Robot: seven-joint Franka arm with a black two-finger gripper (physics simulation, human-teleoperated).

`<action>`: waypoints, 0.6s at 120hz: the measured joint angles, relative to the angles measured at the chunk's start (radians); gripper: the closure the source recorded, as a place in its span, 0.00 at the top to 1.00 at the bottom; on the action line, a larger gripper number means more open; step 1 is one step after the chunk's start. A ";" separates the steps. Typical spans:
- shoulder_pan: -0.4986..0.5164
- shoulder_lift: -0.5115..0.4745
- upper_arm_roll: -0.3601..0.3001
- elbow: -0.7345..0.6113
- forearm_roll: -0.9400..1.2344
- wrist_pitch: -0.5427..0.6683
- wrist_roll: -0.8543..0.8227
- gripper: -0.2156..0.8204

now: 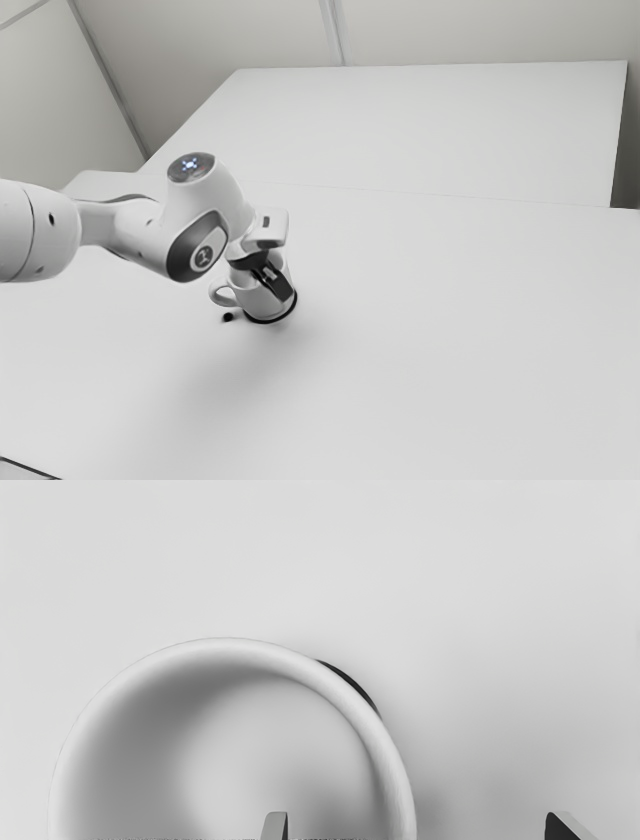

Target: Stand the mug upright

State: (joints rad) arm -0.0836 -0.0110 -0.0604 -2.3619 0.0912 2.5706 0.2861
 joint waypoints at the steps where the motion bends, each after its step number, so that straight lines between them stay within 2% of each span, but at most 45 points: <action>1: 0.000 -0.004 -0.001 0.000 0.000 -0.001 0.000 0.75; 16: 0.008 -0.044 -0.012 0.023 -0.001 -0.035 -0.004 0.77; 28: 0.024 -0.032 -0.014 0.141 -0.009 -0.104 -0.007 0.78; 44: 0.023 0.064 -0.005 0.424 -0.032 -0.299 -0.015 0.78; 54: -0.003 0.137 0.031 0.591 -0.049 -0.439 -0.020 0.79; 72: -0.020 0.196 0.077 0.724 -0.068 -0.635 -0.028 0.79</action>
State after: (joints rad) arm -0.1034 0.1850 0.0168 -1.6379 0.0235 1.9360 0.2585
